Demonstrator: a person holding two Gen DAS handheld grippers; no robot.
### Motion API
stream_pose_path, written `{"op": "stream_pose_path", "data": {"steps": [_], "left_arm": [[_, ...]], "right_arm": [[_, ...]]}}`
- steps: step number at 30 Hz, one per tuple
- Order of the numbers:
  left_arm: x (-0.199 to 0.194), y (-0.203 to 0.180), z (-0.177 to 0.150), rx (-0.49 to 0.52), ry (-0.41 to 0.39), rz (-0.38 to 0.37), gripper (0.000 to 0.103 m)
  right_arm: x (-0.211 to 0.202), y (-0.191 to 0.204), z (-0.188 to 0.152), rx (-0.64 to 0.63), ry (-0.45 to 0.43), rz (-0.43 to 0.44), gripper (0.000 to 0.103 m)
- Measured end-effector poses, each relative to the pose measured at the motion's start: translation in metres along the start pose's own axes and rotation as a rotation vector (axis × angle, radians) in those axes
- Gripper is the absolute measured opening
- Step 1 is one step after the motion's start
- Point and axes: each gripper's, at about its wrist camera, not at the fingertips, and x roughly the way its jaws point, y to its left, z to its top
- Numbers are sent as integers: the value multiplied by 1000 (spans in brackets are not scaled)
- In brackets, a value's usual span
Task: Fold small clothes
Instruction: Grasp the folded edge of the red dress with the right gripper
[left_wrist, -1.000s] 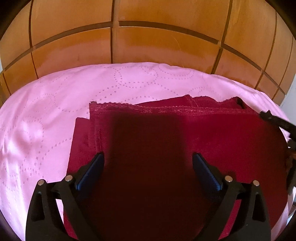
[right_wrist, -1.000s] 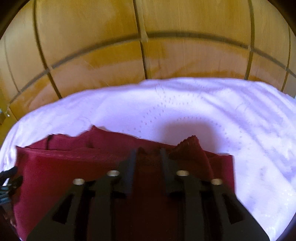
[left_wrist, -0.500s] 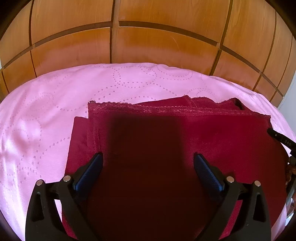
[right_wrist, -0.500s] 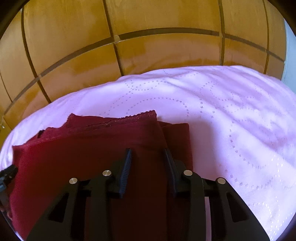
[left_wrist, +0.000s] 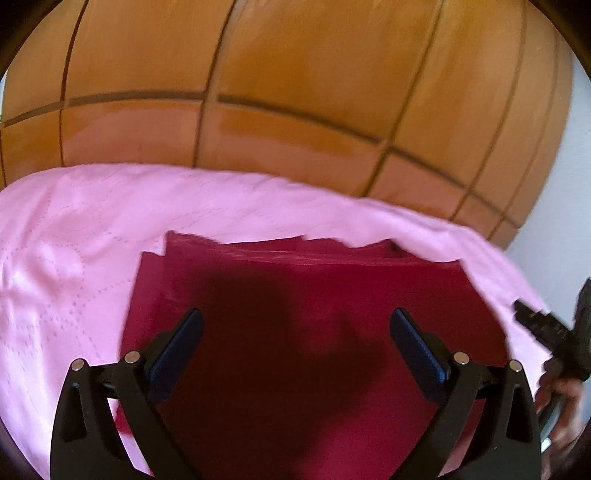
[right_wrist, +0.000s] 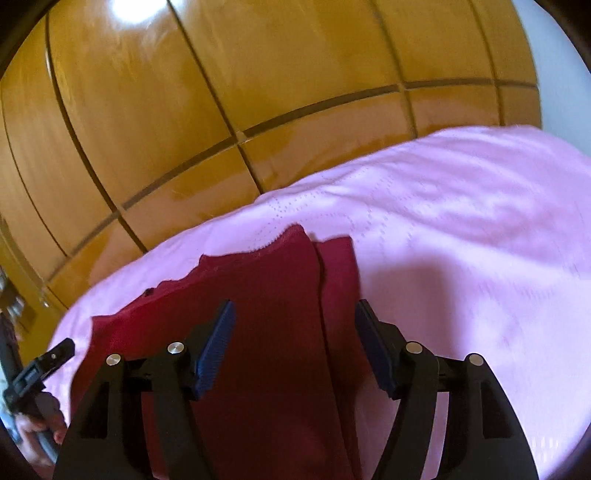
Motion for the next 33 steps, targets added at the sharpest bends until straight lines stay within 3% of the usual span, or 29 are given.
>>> {"op": "stream_pose_path", "data": {"steps": [4, 7, 10, 11, 12, 15, 18, 23, 27, 33], "left_arm": [[-18, -31, -17, 19, -13, -100, 100], [-29, -48, -31, 43, -32, -130, 93], [-34, -54, -42, 32, -30, -120, 72], [-33, -54, -47, 13, -15, -125, 57], [-31, -54, -51, 0, -2, -128, 47], [-25, -52, -63, -33, 47, -119, 26], [-22, -53, -73, -31, 72, -125, 15], [-20, -64, -85, 25, 70, -143, 8], [-1, -62, -98, 13, 140, -111, 8], [2, -58, -109, 18, 135, -99, 8]], "right_arm": [[-21, -7, -20, 18, 13, 0, 66], [-32, -14, -34, 52, 35, 10, 66], [-39, -22, -43, 94, 63, 23, 66], [-40, -23, -47, 95, 71, 23, 66], [-42, -24, -49, 91, 77, 21, 66], [-47, -23, -59, 83, 99, 17, 66], [-51, -24, -66, 107, 119, 42, 66], [-54, -22, -77, 127, 149, 69, 66], [-50, -22, -88, 166, 187, 111, 66], [-43, -13, -99, 99, 181, 101, 66]]}}
